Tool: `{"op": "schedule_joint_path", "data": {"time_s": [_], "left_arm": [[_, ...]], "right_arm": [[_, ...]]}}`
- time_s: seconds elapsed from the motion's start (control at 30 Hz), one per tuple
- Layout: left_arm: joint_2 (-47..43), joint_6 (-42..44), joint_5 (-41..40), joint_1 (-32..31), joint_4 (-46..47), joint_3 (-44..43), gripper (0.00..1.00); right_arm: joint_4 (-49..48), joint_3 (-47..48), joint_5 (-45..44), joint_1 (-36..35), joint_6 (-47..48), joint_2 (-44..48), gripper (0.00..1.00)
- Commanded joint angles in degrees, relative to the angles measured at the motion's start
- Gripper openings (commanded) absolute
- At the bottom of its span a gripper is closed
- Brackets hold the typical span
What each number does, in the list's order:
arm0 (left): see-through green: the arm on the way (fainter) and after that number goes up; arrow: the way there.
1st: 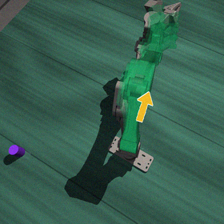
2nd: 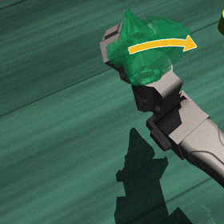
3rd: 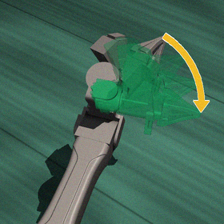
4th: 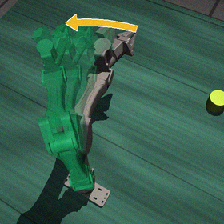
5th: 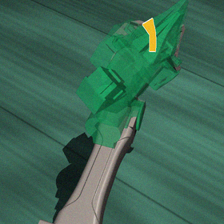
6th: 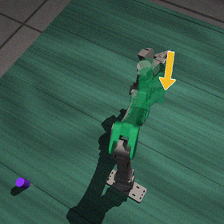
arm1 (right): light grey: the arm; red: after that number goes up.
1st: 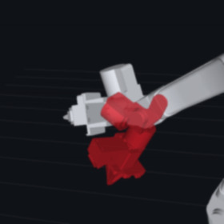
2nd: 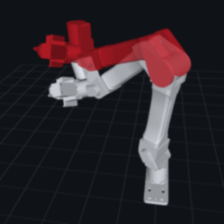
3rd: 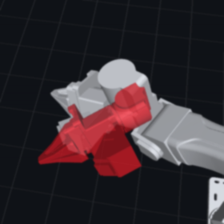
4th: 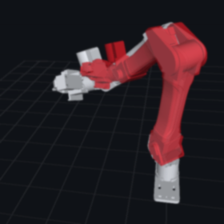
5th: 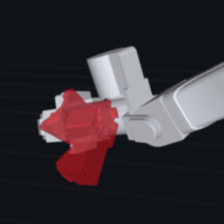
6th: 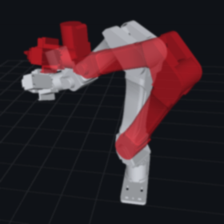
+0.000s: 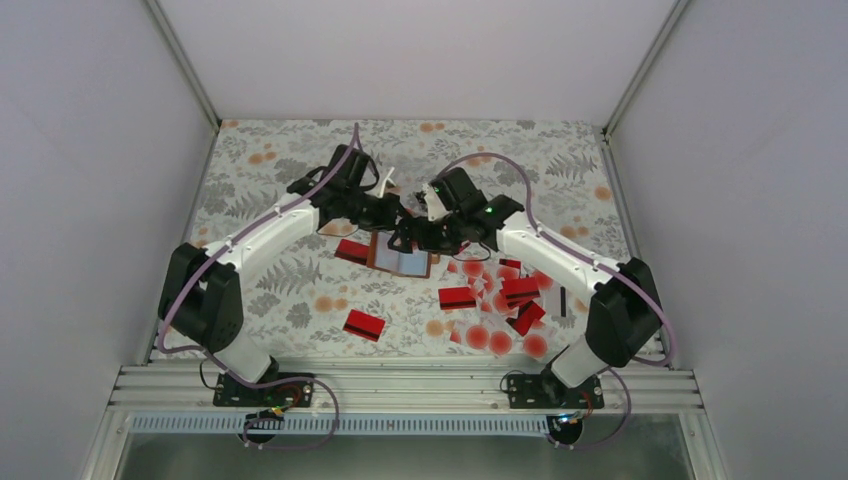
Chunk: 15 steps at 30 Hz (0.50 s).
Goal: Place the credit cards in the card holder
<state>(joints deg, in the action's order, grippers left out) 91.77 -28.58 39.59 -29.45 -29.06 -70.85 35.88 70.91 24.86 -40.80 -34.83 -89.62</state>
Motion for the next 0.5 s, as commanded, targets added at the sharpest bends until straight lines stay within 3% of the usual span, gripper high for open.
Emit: {"op": "schedule_joint_path", "data": {"time_s": [0.0,0.23,0.47], "left_arm": [[-0.36,0.66,0.45,0.7,-2.28,-4.63,0.02],[-1.29,2.91,4.89,2.4,-2.1,-8.36,0.02],[0.02,3.44,13.91,2.81,-0.61,-16.08,0.02]], "right_arm": [[-0.76,0.9,0.81,2.41,-0.26,2.9,0.99],[-12.75,-6.74,14.88,10.42,-0.51,13.65,0.99],[-21.01,-8.9,32.92,18.33,0.84,16.41,0.93]]}}
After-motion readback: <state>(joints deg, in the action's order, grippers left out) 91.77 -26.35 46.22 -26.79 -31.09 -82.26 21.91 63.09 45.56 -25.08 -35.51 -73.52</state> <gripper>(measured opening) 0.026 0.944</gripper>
